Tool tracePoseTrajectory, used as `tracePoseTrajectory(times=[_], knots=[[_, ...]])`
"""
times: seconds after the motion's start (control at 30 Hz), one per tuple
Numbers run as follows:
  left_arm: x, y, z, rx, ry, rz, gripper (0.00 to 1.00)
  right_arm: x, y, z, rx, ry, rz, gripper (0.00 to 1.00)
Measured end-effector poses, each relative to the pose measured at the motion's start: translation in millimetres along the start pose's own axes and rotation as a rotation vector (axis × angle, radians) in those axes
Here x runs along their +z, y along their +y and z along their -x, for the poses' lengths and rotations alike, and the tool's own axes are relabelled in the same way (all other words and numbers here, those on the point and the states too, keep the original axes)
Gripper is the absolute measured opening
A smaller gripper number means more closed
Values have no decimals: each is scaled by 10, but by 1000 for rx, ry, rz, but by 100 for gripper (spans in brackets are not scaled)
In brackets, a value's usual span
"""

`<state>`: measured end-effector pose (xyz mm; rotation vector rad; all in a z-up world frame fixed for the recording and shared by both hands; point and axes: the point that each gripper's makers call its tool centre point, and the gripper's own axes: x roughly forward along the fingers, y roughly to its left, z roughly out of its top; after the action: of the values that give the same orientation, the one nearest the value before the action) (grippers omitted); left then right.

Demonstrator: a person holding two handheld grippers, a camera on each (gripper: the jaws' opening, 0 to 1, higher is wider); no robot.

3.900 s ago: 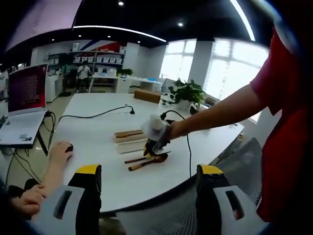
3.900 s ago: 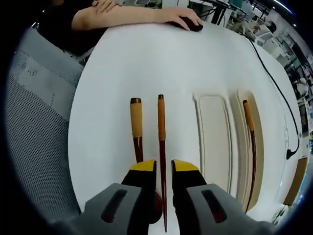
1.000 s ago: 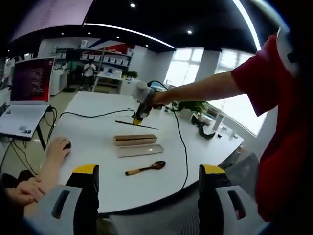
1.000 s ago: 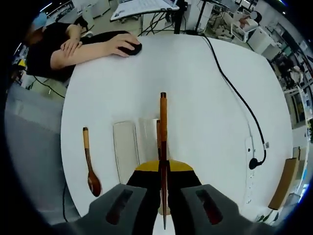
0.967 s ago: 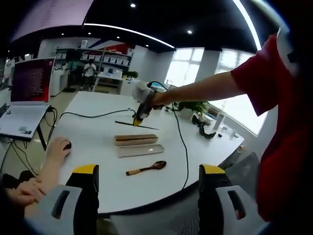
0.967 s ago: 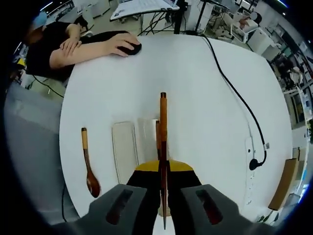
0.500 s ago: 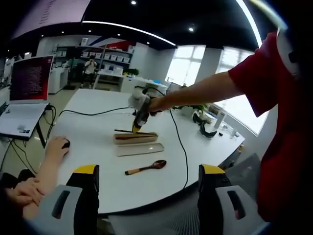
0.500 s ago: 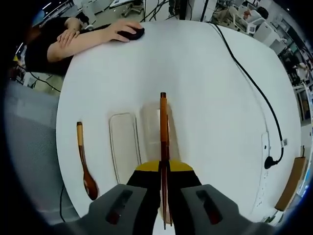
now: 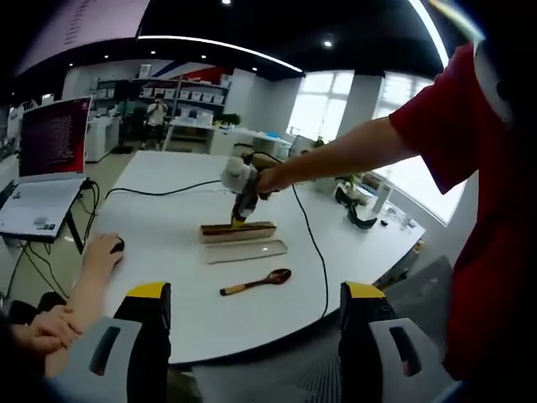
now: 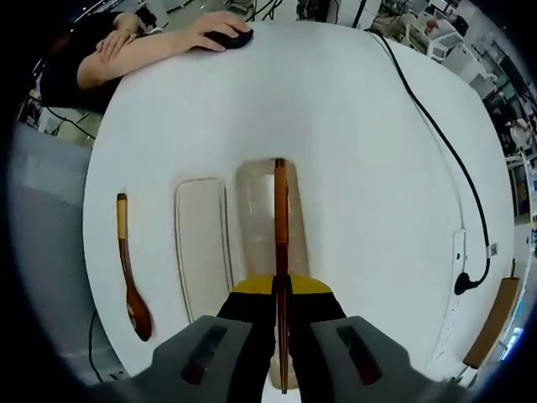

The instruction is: Arrange the utensils inside the cutlery case until each visible utensil rests in its matching compartment.

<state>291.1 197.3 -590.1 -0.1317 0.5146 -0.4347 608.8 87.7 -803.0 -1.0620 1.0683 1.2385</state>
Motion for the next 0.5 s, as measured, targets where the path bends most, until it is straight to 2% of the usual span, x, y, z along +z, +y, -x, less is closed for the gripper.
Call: tracePoseTrajectory(times=[0.27,0.33,0.37,0.43,0.47,0.5], knots=[[34,-9,-34,-2,8,-33,84,2,1,-28,10,8,10,1],[33,-17,-37,-3,7,-31,84,37,31,-20,20,-19,38,1],[18,-12,-34,-2,10,-29,84,26,20,-15,17,-14,29,1],[-9,4,-38,0,11,-25,84,9,80,22,65,-14,-5,0],[-29,8,-41,-2,21,-18,84,21,52,50,52,-31,6,0],[-26,10,-43,-2,19,-19,84,53,35,75,50,-68,-41,3]])
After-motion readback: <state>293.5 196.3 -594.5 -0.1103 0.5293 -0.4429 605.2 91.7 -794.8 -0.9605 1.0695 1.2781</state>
